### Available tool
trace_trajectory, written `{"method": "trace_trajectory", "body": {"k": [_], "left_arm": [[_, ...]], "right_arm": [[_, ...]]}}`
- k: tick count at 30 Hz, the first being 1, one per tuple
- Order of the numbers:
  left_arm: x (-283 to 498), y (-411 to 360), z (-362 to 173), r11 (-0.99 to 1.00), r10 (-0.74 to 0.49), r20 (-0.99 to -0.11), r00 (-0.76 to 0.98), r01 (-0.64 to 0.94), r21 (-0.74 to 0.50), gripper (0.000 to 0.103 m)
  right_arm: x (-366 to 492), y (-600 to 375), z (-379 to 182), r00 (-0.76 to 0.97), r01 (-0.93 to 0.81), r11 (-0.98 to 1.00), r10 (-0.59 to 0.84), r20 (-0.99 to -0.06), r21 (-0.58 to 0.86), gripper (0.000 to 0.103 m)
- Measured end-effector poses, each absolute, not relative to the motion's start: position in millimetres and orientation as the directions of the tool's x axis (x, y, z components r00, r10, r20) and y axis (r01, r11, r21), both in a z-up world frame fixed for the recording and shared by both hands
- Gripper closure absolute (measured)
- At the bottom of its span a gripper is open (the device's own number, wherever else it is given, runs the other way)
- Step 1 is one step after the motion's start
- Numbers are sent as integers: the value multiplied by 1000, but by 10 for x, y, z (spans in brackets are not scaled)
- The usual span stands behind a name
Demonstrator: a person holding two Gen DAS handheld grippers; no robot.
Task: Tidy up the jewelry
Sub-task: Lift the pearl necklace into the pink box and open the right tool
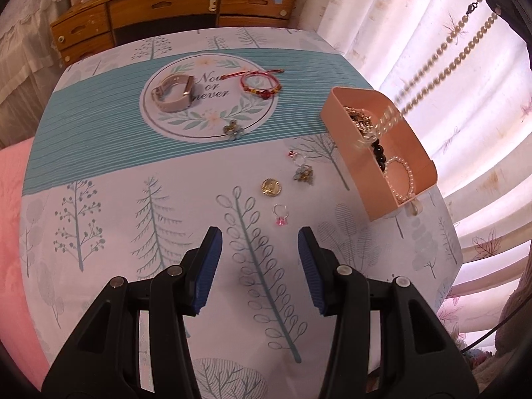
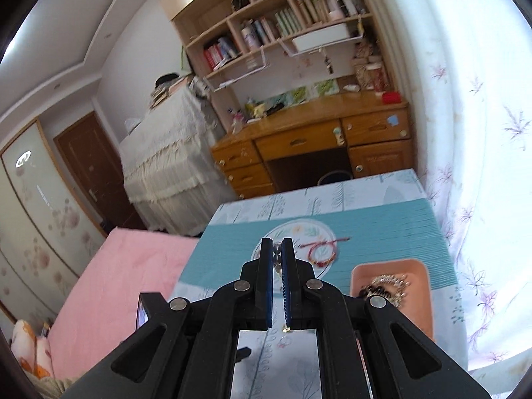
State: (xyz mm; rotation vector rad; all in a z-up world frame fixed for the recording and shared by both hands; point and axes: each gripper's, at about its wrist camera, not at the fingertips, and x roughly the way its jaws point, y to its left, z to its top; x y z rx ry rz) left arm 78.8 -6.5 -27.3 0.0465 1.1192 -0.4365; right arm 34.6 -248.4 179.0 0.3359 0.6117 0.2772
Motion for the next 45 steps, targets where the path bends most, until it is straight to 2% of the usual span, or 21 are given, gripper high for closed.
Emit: {"method": "trace_trajectory", "body": {"k": [10, 19, 33, 39, 45], "left_arm": [[999, -403, -315, 896, -322, -884, 339, 411, -168, 59], [1104, -580, -433, 890, -302, -899, 316, 432, -147, 59], [1210, -710, -542, 884, -283, -912, 296, 450, -128, 59], [1276, -810, -629, 878, -275, -919, 282, 463, -120, 59], [1350, -931, -711, 869, -267, -921, 284, 485, -102, 59]], "right_arm": [[219, -3039, 1816, 821, -38, 918, 254, -511, 396, 99], [430, -3203, 1087, 709, 78, 924, 212, -673, 373, 99], [716, -3171, 155, 536, 163, 934, 186, -824, 317, 98], [766, -3157, -101, 500, 185, 923, 208, -841, 338, 96], [769, -3050, -128, 491, 170, 925, 219, -843, 339, 95]]}}
